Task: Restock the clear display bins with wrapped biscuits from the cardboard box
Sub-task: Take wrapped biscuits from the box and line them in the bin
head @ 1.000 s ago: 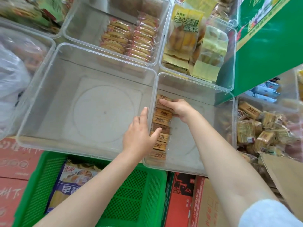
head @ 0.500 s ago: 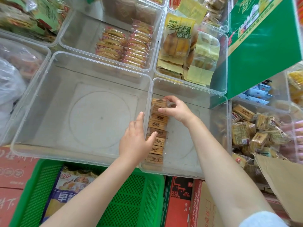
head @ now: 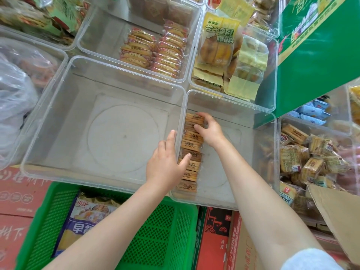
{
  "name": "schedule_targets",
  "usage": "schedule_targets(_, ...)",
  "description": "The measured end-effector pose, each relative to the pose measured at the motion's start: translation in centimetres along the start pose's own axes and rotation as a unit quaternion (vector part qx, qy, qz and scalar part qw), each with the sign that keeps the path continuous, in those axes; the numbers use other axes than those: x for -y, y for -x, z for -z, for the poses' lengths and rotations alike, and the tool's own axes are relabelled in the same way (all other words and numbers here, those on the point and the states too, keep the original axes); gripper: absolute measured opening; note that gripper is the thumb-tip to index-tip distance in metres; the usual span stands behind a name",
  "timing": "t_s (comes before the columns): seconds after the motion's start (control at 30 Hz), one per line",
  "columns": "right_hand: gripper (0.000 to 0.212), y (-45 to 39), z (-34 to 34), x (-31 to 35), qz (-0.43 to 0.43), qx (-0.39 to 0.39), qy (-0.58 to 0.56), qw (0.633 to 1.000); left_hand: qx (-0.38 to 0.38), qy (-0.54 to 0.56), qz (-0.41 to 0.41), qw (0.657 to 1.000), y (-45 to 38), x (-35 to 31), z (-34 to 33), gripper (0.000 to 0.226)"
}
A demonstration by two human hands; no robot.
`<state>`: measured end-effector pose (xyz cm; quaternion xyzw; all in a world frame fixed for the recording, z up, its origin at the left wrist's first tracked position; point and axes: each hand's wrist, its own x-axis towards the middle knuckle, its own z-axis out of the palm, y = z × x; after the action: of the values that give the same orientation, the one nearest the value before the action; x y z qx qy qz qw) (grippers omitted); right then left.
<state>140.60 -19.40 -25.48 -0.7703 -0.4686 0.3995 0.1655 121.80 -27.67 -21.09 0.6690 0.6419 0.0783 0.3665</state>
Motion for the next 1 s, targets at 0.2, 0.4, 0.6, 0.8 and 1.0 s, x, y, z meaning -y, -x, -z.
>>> schedule_targets(0.2,0.07,2.6,1.2,1.1,-0.002,0.013,0.018,1.0,0.012,-0.004,-0.001,1.0,0.1,-0.1,0.2,0.086)
schedule_targets(0.4,0.034,7.1,3.9,2.4,0.02,-0.033,0.044,0.998,0.027,-0.039,0.005,0.999,0.5,-0.7,0.8,0.087)
schedule_targets(0.6,0.019,18.6,10.2,4.4,0.116,-0.099,-0.03,0.988,-0.07,-0.01,-0.175,0.982,6.4,-4.4,1.6,0.07)
schedule_targets(0.8,0.021,34.4,16.0,-2.4,0.162,-0.331,-0.004,0.93,0.074,0.093,-0.334,0.935,18.5,-12.1,-2.8,0.052)
schedule_targets(1.0,0.021,45.0,18.4,-13.3,0.011,-0.336,0.059,0.94,0.197,0.091,-0.321,0.922,27.6,-16.2,-10.1,0.079)
